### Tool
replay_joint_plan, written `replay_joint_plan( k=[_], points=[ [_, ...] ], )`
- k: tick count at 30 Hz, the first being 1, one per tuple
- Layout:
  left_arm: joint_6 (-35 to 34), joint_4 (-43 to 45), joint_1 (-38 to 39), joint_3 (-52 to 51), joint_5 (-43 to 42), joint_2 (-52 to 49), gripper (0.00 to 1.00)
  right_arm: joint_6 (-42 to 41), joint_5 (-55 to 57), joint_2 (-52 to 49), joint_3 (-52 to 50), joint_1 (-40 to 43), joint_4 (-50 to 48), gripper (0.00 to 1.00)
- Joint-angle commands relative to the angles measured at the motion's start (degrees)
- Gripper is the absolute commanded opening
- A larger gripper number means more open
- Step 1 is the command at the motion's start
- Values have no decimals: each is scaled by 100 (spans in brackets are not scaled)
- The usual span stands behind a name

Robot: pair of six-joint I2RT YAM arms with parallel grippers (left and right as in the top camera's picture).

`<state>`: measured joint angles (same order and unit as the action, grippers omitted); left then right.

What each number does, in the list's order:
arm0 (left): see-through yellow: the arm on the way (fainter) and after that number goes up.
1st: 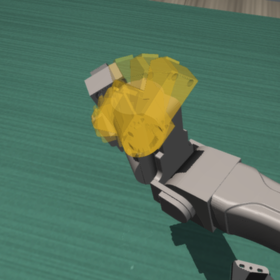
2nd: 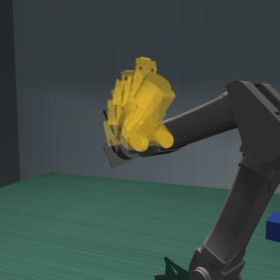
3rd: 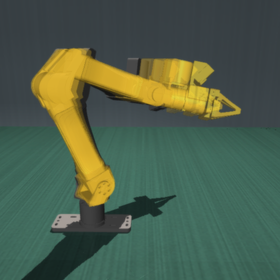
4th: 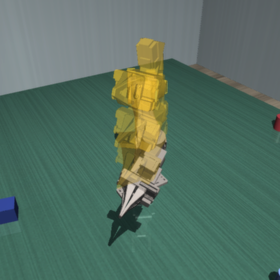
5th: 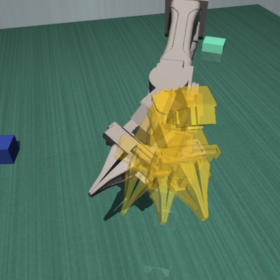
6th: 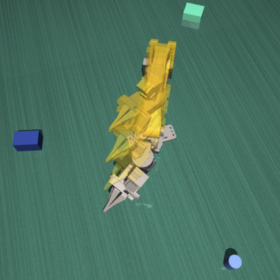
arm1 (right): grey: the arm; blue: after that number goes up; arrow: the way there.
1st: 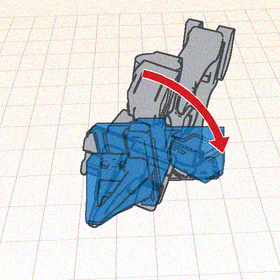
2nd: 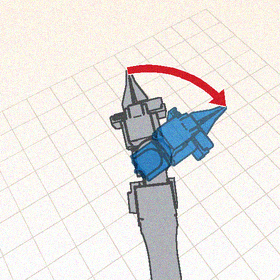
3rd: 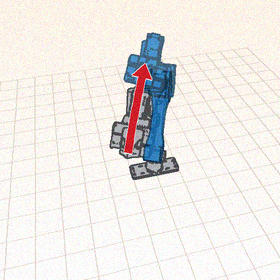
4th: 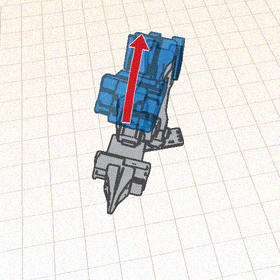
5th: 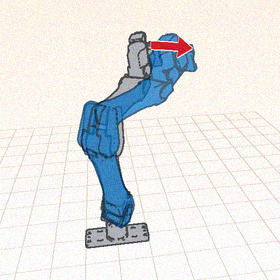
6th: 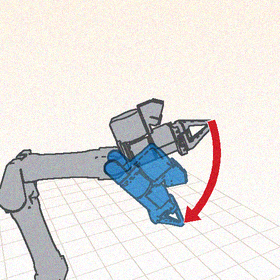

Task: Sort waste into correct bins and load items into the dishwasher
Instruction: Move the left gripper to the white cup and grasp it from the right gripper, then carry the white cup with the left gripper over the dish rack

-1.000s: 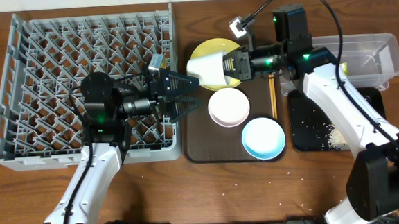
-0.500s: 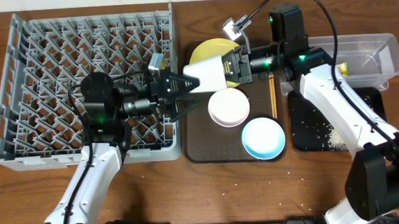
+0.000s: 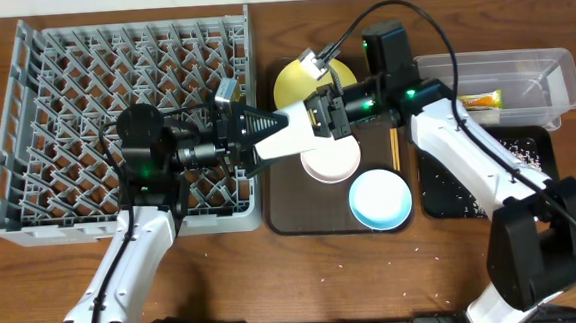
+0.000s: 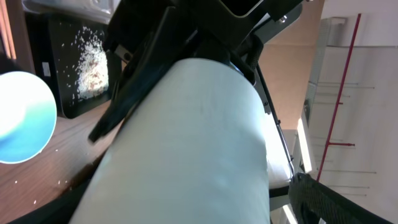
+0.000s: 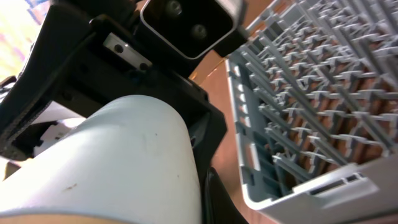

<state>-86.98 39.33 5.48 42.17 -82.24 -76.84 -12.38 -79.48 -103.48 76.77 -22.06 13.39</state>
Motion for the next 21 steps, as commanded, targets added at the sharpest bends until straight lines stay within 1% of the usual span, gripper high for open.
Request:
replay_joint_plan(
  k=[1,4,7,9,10,13,14,15,17,19,21],
  points=[
    [120,85,7,120,17,-22,88,131,-326,-160,-33,-127,11,1],
    [120,85,7,120,17,-22,87,129,-334,-157,-33,-101,7,1],
    [120,85,7,120,17,-22,80,129,-332,-160,-33,-42,7,1],
    [122,85,7,120,17,-22,67,129,-332,-160,-33,7,7,1],
    [120,85,7,120,17,-22,63,127,-332,-160,-33,24,9,1],
    [120,85,7,120,24,-22,47,127,-330,-160,-33,70,7,2],
    [120,85,7,120,24,-22,43,127,-330,-160,-33,79,2,8],
    [120,85,7,118,24,-22,41,125,-330,-160,-33,90,-15,17],
    [120,85,7,120,24,-22,38,101,-328,-160,-33,111,-63,47],
    [122,87,7,120,24,-22,37,28,-328,-157,-33,166,-155,61],
    [146,90,-7,120,22,-22,36,-92,-328,-157,-33,284,-245,69]
  ],
)
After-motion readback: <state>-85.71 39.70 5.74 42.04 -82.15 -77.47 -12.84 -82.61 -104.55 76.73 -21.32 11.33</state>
